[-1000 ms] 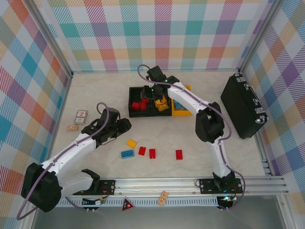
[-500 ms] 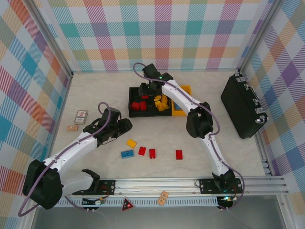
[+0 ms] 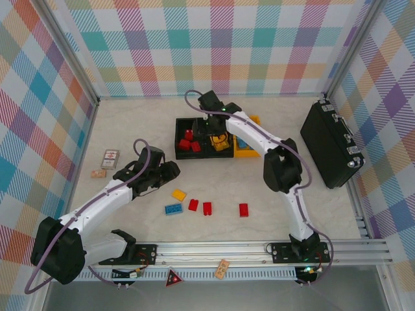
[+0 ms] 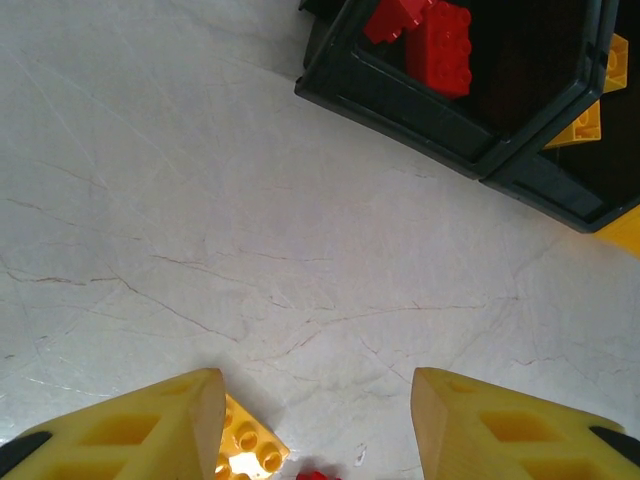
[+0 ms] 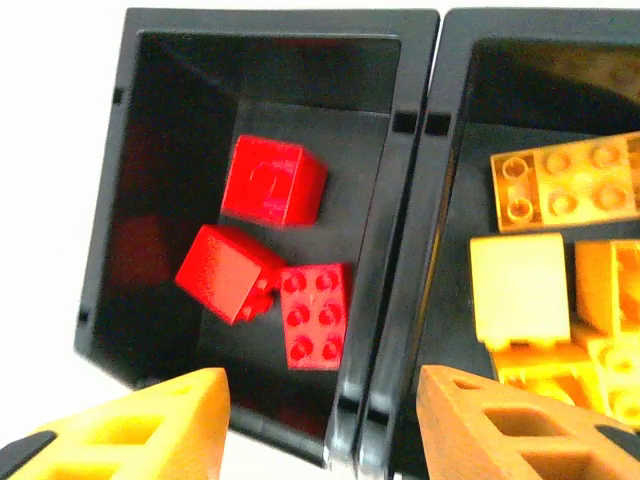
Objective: Sort the legos into containers by color
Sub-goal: Place the lego in the container, then pick up the lego from the bottom-center of the table.
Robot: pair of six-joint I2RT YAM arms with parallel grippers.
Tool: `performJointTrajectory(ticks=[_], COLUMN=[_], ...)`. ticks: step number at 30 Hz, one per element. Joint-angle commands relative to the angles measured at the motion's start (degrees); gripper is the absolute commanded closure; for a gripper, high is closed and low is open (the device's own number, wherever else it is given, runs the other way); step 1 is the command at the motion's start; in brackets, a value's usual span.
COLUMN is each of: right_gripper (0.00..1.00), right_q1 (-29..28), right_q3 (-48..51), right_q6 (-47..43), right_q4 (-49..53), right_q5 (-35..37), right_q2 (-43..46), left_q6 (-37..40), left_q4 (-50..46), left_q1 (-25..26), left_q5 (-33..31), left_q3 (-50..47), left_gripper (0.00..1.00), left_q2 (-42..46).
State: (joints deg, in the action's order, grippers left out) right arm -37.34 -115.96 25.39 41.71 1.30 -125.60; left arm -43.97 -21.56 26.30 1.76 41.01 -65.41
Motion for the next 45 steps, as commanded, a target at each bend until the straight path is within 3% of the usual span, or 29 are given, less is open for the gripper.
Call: performJointTrajectory(ticks=[1, 12, 17, 29, 35, 45], right_gripper=[0.47, 0.46, 0.46, 0.43, 0.43, 0.44], right_q1=[-0.4, -0.5, -0.5, -0.5, -1.4, -7.0], right_q3=[7.1, 32.1, 42.7, 62.2, 69.1, 73.0], right_q6=[-0.6, 0.8, 1.6, 7.1, 10.1, 14.5], right_q4=[-6.3, -9.0, -6.9, 0.7, 0.6, -2.9], right_q5=[-1.9, -3.8, -2.4, -0.5, -2.7, -3.5], right_q2=[9.4, 26.7, 33.9, 48.0, 50.5, 46.0], left_q6=[0.4, 4.8, 7.2, 9.4, 9.0, 8.0], left_q4=[-2.4, 1.1, 3.8, 5.1, 8.1, 9.0], left_q1=[-0.6, 0.9, 4.1, 12.3, 13.4, 14.6], left_q5=[0.9, 10.5, 15.2, 15.7, 15.1, 14.0], left_q3=[-0.5, -0.5, 0.9, 3.9, 4.1, 3.6], left_gripper=[0.47, 0.46, 0.46, 0.46, 0.46, 0.46], left_q2=[-0.2, -1.4, -4.7, -11.9, -13.8, -14.6])
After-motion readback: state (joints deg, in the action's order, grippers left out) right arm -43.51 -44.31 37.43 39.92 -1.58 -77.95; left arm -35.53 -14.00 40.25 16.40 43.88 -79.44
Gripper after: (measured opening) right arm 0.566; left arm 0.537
